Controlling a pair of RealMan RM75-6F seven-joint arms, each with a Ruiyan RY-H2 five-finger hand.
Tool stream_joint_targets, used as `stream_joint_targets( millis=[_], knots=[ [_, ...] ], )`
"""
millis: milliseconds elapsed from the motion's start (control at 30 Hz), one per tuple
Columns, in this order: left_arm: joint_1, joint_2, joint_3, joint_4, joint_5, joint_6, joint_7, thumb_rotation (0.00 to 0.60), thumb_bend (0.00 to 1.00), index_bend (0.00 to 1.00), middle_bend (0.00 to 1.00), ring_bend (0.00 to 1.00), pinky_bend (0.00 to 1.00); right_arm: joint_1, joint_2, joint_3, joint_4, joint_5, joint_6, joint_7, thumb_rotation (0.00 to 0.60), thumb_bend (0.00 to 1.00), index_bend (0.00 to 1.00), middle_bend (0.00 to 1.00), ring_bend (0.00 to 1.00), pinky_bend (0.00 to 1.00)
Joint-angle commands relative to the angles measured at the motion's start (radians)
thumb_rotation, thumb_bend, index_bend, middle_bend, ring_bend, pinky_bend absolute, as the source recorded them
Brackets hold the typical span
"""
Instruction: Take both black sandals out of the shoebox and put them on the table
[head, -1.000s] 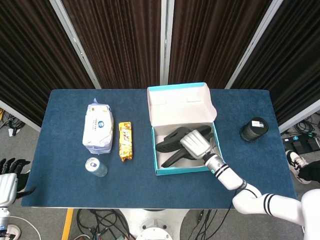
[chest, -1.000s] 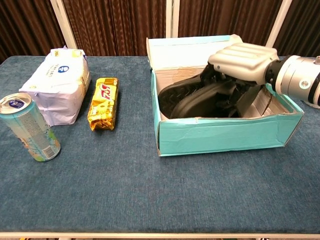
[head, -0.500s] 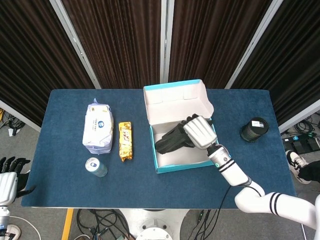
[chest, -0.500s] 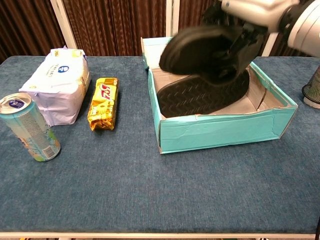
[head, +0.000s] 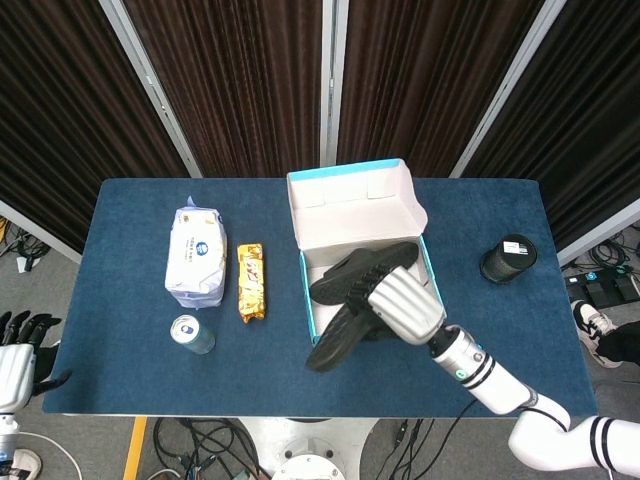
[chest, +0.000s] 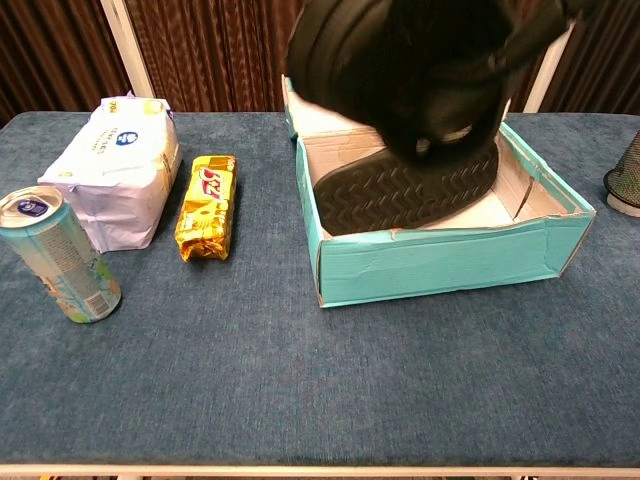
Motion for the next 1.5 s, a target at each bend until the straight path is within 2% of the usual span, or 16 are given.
stream_joint_targets(
  millis=[33, 233, 367, 467, 700, 833, 967, 1133, 1333, 1400, 1500],
  knots=[
    [0.005, 0.002, 0.003, -0.003, 0.001, 0.005, -0.001, 0.6, 0.0, 0.23, 0.18, 0.09, 0.05, 0.026, 0.029, -0.06, -0.06, -0.044, -0.093, 0.036, 0.6, 0.33, 0.77, 0.66, 0.54, 0.47],
    [0.016, 0.003, 0.008, 0.004, -0.005, 0.009, -0.01, 0.6, 0.0, 0.23, 0.18, 0.09, 0.05, 0.022, 0.044, -0.116, -0.086, -0.033, -0.17, -0.009, 0.6, 0.33, 0.77, 0.66, 0.54, 0.45],
    [0.02, 0.0, 0.01, 0.013, -0.005, 0.009, -0.021, 0.6, 0.0, 0.23, 0.18, 0.09, 0.05, -0.006, 0.082, -0.171, -0.121, -0.03, -0.187, 0.015, 0.6, 0.33, 0.77, 0.66, 0.53, 0.42],
    [0.02, -0.001, 0.01, 0.018, -0.003, 0.009, -0.026, 0.6, 0.0, 0.23, 0.18, 0.09, 0.06, -0.035, 0.109, -0.192, -0.136, -0.051, -0.152, 0.03, 0.6, 0.33, 0.76, 0.66, 0.53, 0.41],
    [0.02, -0.001, 0.008, 0.022, 0.011, 0.021, -0.033, 0.6, 0.0, 0.24, 0.18, 0.09, 0.06, -0.102, 0.121, -0.198, -0.13, -0.157, 0.007, 0.064, 0.6, 0.32, 0.76, 0.66, 0.53, 0.39],
    [0.02, -0.001, 0.009, 0.022, 0.012, 0.019, -0.034, 0.6, 0.0, 0.24, 0.18, 0.09, 0.05, -0.117, 0.149, -0.211, -0.146, -0.178, 0.02, 0.061, 0.6, 0.32, 0.76, 0.66, 0.53, 0.37],
    [0.018, -0.003, 0.01, 0.025, 0.014, 0.015, -0.036, 0.6, 0.0, 0.23, 0.18, 0.09, 0.06, -0.117, 0.162, -0.238, -0.155, -0.153, -0.051, 0.043, 0.6, 0.32, 0.75, 0.65, 0.53, 0.35],
    [0.014, -0.002, 0.012, 0.024, 0.014, 0.004, -0.036, 0.6, 0.0, 0.23, 0.18, 0.09, 0.05, -0.103, 0.088, -0.248, -0.117, -0.088, -0.18, -0.042, 0.6, 0.32, 0.74, 0.65, 0.52, 0.32],
    [0.011, -0.001, 0.014, 0.022, 0.009, -0.01, -0.04, 0.6, 0.0, 0.23, 0.18, 0.09, 0.05, -0.11, -0.068, -0.233, -0.017, -0.063, -0.226, -0.178, 0.6, 0.31, 0.68, 0.61, 0.42, 0.23],
    [0.011, 0.0, 0.015, 0.021, 0.008, -0.013, -0.043, 0.6, 0.0, 0.23, 0.18, 0.09, 0.05, -0.116, -0.117, -0.228, 0.022, -0.059, -0.229, -0.221, 0.6, 0.3, 0.64, 0.56, 0.35, 0.18],
    [0.011, 0.002, 0.017, 0.02, 0.009, -0.016, -0.048, 0.6, 0.0, 0.24, 0.18, 0.09, 0.05, -0.113, -0.175, -0.217, 0.071, -0.045, -0.248, -0.285, 0.6, 0.28, 0.43, 0.36, 0.15, 0.05]
  ],
)
